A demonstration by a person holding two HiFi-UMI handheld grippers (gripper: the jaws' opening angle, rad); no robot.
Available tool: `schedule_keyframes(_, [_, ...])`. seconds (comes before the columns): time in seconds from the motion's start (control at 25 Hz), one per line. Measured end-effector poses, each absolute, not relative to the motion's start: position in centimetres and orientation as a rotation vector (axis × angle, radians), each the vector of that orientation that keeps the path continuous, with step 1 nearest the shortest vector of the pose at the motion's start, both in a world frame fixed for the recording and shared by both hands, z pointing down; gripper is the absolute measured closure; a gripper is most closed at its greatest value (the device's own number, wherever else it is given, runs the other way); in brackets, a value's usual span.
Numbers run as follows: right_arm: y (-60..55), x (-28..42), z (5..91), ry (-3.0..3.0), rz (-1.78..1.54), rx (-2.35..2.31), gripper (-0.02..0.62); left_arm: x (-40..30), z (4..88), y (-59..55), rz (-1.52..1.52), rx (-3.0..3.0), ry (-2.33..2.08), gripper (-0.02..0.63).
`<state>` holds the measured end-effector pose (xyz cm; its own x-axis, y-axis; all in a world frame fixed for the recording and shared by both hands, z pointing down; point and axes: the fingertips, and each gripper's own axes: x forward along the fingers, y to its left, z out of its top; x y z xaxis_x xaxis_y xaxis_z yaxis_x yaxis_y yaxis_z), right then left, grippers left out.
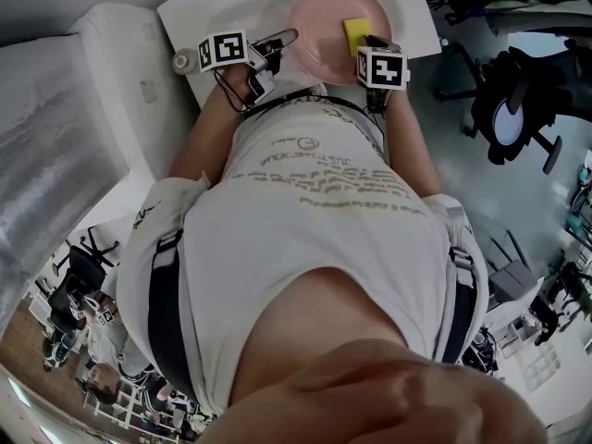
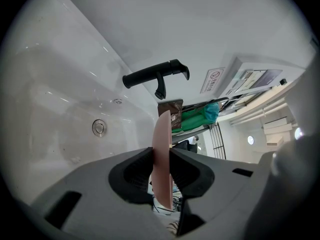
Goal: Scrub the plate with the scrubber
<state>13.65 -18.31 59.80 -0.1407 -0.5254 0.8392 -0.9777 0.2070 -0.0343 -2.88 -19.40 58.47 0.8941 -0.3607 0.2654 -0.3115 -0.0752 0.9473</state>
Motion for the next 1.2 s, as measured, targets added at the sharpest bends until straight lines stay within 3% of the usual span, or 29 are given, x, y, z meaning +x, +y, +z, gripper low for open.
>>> schedule_keyframes(0.6, [-16.6, 2.9, 58.8, -2.035, 0.771, 1.039, 0.552, -2.8, 59.1, -19.8, -0.075, 1.613, -0.543, 0.514])
schedule_keyframes(1.0, [-15.7, 7.6, 60.1, -1.934, 0.821, 1.091, 0.552, -2.5, 59.3, -19.9, -0.072, 1.604, -0.538, 0.514])
schedule_keyframes(1.2, [-16.4, 10.5, 59.8, -1.857, 0.676, 1.193, 0.554, -2.9, 59.1, -19.9, -0.077, 1.607, -0.529, 0.514])
